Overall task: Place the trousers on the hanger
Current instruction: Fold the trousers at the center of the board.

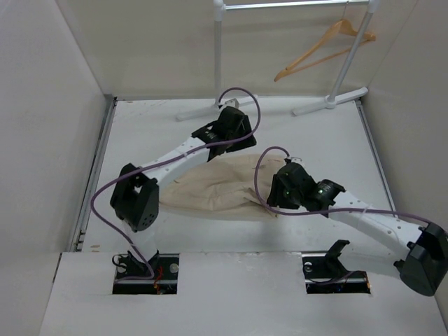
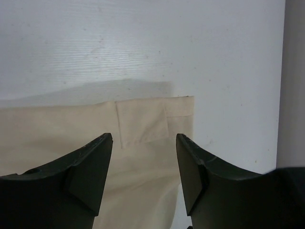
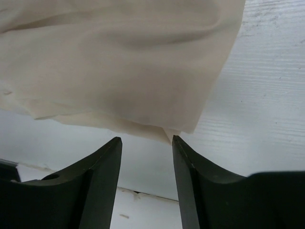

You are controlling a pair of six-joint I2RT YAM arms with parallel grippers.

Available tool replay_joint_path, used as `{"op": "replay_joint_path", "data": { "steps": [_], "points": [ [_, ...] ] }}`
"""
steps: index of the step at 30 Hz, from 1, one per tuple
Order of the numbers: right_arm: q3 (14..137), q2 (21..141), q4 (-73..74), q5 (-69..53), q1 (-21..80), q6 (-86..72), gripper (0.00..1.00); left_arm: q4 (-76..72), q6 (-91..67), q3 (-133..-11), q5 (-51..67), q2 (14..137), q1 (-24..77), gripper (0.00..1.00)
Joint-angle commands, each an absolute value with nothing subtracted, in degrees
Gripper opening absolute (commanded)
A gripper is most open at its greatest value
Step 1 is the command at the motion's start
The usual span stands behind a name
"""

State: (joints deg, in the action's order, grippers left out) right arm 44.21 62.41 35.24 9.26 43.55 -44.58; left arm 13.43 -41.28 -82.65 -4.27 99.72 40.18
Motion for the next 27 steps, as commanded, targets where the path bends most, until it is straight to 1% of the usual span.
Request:
{"op": "replay_joint_path", "data": {
  "steps": [1, 5, 7, 8, 9, 10, 12, 14, 18, 20, 22, 24, 25, 26, 27],
  "points": [
    [44.2, 64.8, 32.5, 11.0, 44.1, -41.8, 0.54, 13.6, -39.8, -89.7, -0.6, 105.2, 40.6, 0.53],
    [42.7, 68.9, 29.7, 14.8, 42.5, -41.1, 0.54, 12.7, -39.8, -91.9, 1.1, 109.4, 41.7, 0.53],
    [43.1, 71.2, 29.0, 14.8, 42.1, -40.1, 0.5, 12.7, -39.9, -91.9, 1.7, 110.6, 42.1, 0.53],
    [43.4, 71.7, 28.9, 15.4, 42.1, -39.8, 0.4, 12.7, -40.0, -91.8, 1.9, 111.1, 42.2, 0.53],
    [43.6, 71.8, 29.3, 16.6, 42.2, -40.0, 0.26, 12.4, -40.0, -91.3, 2.0, 111.4, 42.3, 0.53],
    [43.6, 70.9, 30.2, 18.4, 42.3, -40.3, 0.19, 12.0, -39.9, -90.9, 2.0, 111.5, 42.4, 0.53],
    [43.3, 68.4, 33.6, 22.2, 42.3, -42.4, 0.12, 11.3, -39.9, -89.5, 1.4, 111.6, 42.4, 0.53],
    [42.3, 65.8, 37.7, 23.3, 42.3, -44.1, 0.1, 10.5, -39.8, -88.2, 0.9, 111.8, 42.2, 0.53],
    [36.9, 60.0, 41.7, 22.3, 42.3, -48.4, 0.11, 9.1, -40.0, -85.3, -2.1, 111.8, 42.0, 0.53],
    [35.1, 59.1, 42.4, 20.9, 43.1, -50.9, 0.11, 8.7, -40.2, -84.3, -4.1, 111.7, 41.6, 0.53],
    [35.4, 59.6, 43.6, 17.9, 44.5, -53.5, 0.14, 8.8, -40.3, -83.8, -5.6, 111.4, 41.4, 0.53],
    [34.9, 59.3, 44.0, 15.2, 44.5, -55.3, 0.19, 9.2, -40.6, -83.8, -6.5, 110.1, 41.4, 0.53],
    [34.5, 58.5, 44.3, 15.5, 44.6, -55.6, 0.26, 9.3, -40.7, -83.6, -6.9, 109.0, 41.4, 0.53],
    [34.5, 57.1, 45.3, 15.6, 44.9, -56.2, 0.38, 9.1, -40.7, -83.2, -7.3, 107.5, 41.5, 0.53],
    [35.1, 55.3, 46.8, 15.9, 45.0, -56.5, 0.46, 9.1, -40.6, -83.0, -7.6, 106.0, 41.8, 0.54]
  ]
}}
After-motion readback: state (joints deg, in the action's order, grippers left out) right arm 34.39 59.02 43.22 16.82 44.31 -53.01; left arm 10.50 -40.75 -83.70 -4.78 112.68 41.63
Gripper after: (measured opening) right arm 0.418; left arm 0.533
